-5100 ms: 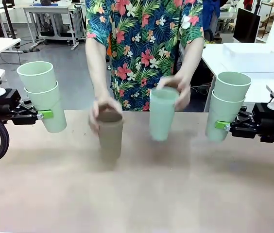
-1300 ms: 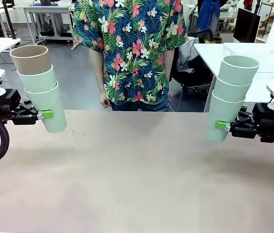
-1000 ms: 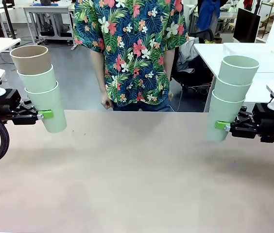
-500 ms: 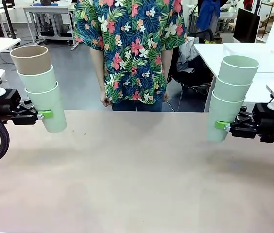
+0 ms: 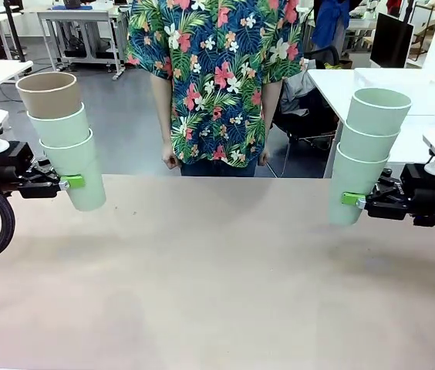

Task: Stack the cups and store them in the basket.
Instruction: Place the stack of Reusable plastic cups into the Pantry Basket.

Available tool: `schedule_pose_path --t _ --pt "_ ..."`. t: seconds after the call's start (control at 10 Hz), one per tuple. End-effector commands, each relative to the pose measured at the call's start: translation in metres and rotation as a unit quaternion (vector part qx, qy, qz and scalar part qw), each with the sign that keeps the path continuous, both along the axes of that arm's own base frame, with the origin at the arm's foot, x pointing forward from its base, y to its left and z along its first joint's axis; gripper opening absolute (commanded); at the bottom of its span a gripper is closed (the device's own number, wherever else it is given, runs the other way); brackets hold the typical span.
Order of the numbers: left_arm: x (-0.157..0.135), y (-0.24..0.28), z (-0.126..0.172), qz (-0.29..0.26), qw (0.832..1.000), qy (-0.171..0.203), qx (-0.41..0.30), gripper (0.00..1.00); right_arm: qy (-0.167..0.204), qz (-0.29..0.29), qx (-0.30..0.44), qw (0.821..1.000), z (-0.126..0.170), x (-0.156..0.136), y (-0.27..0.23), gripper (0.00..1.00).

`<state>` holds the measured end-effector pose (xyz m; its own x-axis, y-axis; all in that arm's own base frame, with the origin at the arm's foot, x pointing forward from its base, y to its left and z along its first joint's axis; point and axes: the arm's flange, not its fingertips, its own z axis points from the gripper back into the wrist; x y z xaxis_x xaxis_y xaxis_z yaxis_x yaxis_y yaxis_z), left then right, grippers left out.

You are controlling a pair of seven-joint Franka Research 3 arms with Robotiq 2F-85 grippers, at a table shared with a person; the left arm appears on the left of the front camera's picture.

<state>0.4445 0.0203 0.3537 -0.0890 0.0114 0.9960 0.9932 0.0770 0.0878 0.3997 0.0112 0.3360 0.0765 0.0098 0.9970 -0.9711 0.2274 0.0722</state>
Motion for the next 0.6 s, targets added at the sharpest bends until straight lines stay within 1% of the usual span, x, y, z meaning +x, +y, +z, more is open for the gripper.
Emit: schedule_pose_path --t 0.0,0.5 --pt "-0.001 0.0004 0.0046 0.001 1.0 -0.005 -0.004 0.86 -0.005 0.0 0.0 1.0 0.0039 0.0023 -0.0006 0.85" --pt "-0.001 0.0004 0.0046 0.001 1.0 -0.005 -0.004 0.86 -0.005 0.0 0.0 1.0 0.0039 0.0023 -0.0006 0.85"
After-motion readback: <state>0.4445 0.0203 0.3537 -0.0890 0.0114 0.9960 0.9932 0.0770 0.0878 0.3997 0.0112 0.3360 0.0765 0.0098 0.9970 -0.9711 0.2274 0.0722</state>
